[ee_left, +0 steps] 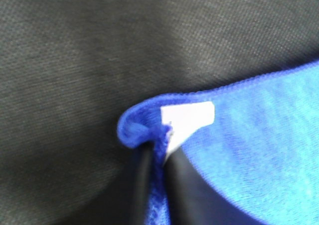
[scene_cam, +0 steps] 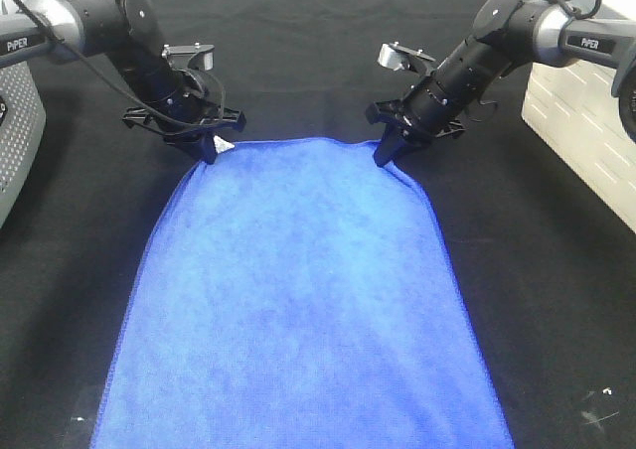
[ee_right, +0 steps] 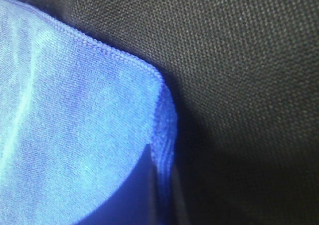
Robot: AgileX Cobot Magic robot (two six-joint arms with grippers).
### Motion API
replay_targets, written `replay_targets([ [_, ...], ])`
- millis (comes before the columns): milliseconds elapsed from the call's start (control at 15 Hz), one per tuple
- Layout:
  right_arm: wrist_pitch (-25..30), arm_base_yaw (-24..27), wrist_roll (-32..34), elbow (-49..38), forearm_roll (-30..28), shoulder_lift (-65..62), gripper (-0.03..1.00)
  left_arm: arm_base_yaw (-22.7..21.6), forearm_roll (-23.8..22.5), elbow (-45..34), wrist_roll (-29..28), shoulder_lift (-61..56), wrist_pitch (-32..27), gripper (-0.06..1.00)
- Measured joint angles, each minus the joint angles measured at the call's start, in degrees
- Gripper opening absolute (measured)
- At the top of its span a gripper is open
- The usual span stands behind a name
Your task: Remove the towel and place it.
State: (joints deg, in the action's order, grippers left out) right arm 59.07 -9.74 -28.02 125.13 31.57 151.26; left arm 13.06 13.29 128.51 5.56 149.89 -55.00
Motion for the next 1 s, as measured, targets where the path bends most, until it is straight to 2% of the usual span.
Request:
replay_targets([
  [400, -0.4, 0.0, -1.5, -0.3, -0.1, -0.6, 0.00, 0.0, 0.0, 0.0, 1.3, -0.1, 0.0, 0.00],
  [667, -1.8, -0.3, -3.2, -0.9, -1.2, -1.7, 0.00, 0.2, -0.6, 2.8, 1.4, 0.5, -0.7, 0.00],
  [800, -6.0, -0.5, -6.2, -1.4, -2.6, -3.4, 0.00, 0.4, -1.1, 7.3, 1.4, 0.7, -1.4, 0.00],
  [1000, -10.5, -0.5, -9.3, -1.4, -2.8, -5.0, 0.00, 0.6, -1.5, 9.0, 1.4, 0.7, 1.0, 0.00],
])
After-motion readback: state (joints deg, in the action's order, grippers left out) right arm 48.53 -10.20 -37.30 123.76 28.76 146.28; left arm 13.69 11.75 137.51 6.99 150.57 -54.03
